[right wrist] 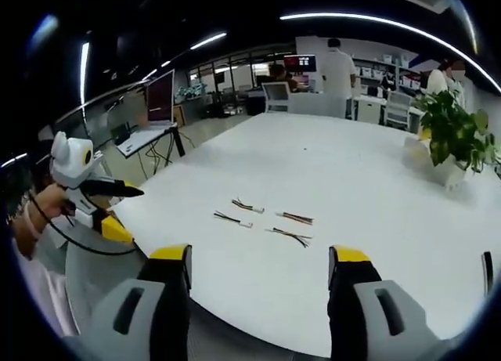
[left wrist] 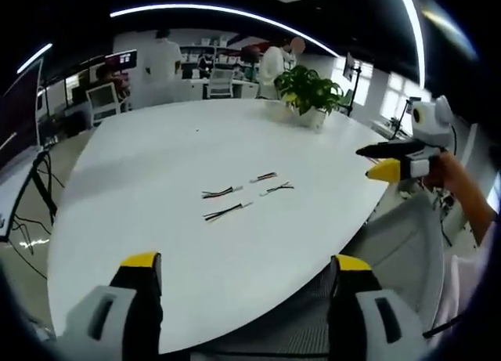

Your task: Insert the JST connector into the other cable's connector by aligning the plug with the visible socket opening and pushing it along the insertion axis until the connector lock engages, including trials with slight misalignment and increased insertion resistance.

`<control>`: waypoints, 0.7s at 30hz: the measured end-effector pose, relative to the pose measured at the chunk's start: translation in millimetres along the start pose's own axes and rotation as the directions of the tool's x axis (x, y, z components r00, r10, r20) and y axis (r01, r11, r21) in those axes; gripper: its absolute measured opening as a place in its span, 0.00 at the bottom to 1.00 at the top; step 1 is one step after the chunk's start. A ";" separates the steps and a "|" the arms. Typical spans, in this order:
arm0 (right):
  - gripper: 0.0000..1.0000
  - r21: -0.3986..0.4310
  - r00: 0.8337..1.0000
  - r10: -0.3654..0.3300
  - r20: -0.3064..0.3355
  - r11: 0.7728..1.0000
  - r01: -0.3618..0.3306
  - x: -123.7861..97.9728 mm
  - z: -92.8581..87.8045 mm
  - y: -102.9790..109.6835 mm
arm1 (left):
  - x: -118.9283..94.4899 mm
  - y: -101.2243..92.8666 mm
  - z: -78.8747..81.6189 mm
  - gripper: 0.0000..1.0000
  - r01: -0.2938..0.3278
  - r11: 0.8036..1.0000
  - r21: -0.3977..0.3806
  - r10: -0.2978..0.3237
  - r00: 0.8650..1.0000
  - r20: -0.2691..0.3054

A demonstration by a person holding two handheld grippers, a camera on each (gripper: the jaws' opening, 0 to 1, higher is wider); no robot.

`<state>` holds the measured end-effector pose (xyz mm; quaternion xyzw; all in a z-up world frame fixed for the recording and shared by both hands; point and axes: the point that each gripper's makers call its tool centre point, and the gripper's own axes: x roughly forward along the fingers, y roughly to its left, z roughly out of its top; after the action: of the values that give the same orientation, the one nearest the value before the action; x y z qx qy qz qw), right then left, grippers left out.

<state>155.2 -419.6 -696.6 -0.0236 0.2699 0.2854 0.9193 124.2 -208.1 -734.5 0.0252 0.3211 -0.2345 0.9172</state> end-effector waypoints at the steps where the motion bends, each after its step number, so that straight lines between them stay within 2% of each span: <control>1: 0.69 -0.001 1.000 -0.002 0.001 1.000 0.002 -1.4 0.8 -0.4 | -0.3 -1.1 0.8 0.86 0.002 1.000 0.004 -0.002 1.000 0.000; 8: 0.66 -0.013 1.000 -0.021 0.003 1.000 0.021 -12.2 6.4 -4.4 | -4.4 -5.8 7.8 0.85 0.011 0.999 0.048 -0.010 1.000 -0.007; 13: 0.63 -0.058 1.000 -0.002 0.025 0.998 0.004 -19.8 15.6 0.2 | -8.4 -5.9 12.9 0.85 0.012 0.998 0.061 -0.012 1.000 0.000; 17: 0.64 -0.069 0.999 -0.034 0.029 0.997 0.036 -22.9 18.7 -5.0 | -9.4 -8.9 14.5 0.85 0.024 0.997 0.077 -0.025 1.000 0.003; 21: 0.64 -0.082 0.999 -0.029 0.031 0.996 0.032 -24.7 20.8 -1.9 | -11.2 -10.5 14.0 0.85 0.026 0.996 0.082 -0.027 1.000 0.007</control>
<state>149.2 -429.7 -666.5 -0.0613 0.2436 0.2826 0.9258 120.0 -215.6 -715.6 0.0578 0.3079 -0.2599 0.9134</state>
